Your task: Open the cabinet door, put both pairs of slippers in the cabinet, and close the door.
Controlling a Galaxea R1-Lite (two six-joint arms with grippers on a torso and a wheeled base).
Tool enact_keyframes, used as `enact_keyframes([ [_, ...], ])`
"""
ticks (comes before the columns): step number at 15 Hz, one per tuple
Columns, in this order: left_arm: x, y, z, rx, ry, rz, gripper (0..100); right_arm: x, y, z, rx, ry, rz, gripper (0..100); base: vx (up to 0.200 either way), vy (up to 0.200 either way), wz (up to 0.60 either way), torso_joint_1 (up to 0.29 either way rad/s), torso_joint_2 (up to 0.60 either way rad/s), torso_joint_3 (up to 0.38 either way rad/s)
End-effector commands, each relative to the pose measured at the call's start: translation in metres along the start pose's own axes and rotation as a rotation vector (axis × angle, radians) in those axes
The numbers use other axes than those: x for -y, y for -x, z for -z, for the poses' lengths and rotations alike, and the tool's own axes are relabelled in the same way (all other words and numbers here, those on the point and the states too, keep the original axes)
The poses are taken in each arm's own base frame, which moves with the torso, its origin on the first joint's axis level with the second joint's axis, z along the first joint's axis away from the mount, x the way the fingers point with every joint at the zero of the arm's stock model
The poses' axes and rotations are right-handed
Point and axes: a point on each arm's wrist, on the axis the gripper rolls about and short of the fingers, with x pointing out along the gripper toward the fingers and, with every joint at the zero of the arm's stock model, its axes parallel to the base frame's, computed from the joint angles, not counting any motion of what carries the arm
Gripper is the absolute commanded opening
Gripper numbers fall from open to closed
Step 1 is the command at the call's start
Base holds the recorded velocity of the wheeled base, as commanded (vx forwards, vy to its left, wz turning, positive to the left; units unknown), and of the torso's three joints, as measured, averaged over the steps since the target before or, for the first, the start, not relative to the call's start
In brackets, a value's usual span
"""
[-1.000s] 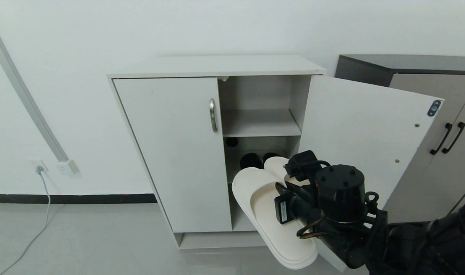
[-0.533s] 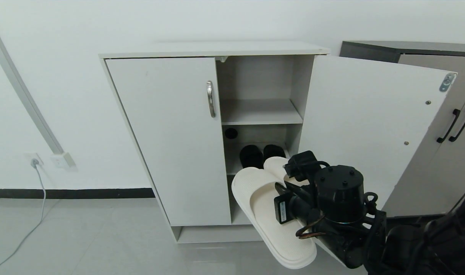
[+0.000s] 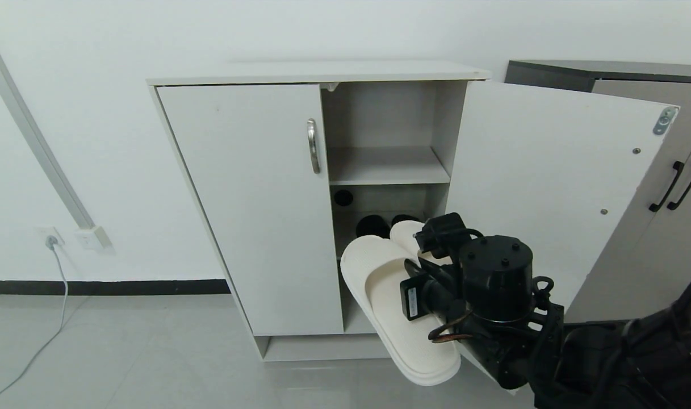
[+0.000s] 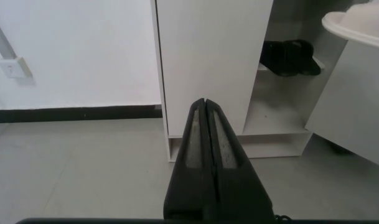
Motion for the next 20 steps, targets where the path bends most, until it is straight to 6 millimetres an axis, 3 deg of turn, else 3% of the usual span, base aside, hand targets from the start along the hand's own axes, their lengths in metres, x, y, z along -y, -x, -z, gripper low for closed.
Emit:
enact_keyframes([
  [1,0.0,0.0,0.0,-0.001,0.0,0.002,0,-0.014,-0.014,-0.023,-0.006,-0.028,0.136,0,0.0,0.0,0.0,0.0,0.0,0.0],
  [4,0.0,0.0,0.0,-0.001,-0.001,0.022,0,-0.033,-0.025,-0.057,0.001,-0.103,0.291,0,0.0,0.0,0.0,0.0,0.0,0.0],
  [7,0.0,0.0,0.0,-0.003,-0.001,0.022,0,-0.039,-0.029,-0.071,0.024,-0.108,0.328,0,0.0,0.0,0.0,0.0,0.0,0.0],
  [16,0.0,0.0,0.0,-0.001,-0.003,0.02,0,-0.041,-0.03,-0.082,0.028,-0.111,0.318,0,0.0,0.0,0.0,0.0,0.0,0.0],
  [20,0.0,0.0,0.0,-0.003,-0.003,0.02,0,-0.042,-0.032,-0.08,0.023,-0.107,0.319,0,0.2,0.0,0.0,-0.001,0.0,0.002],
])
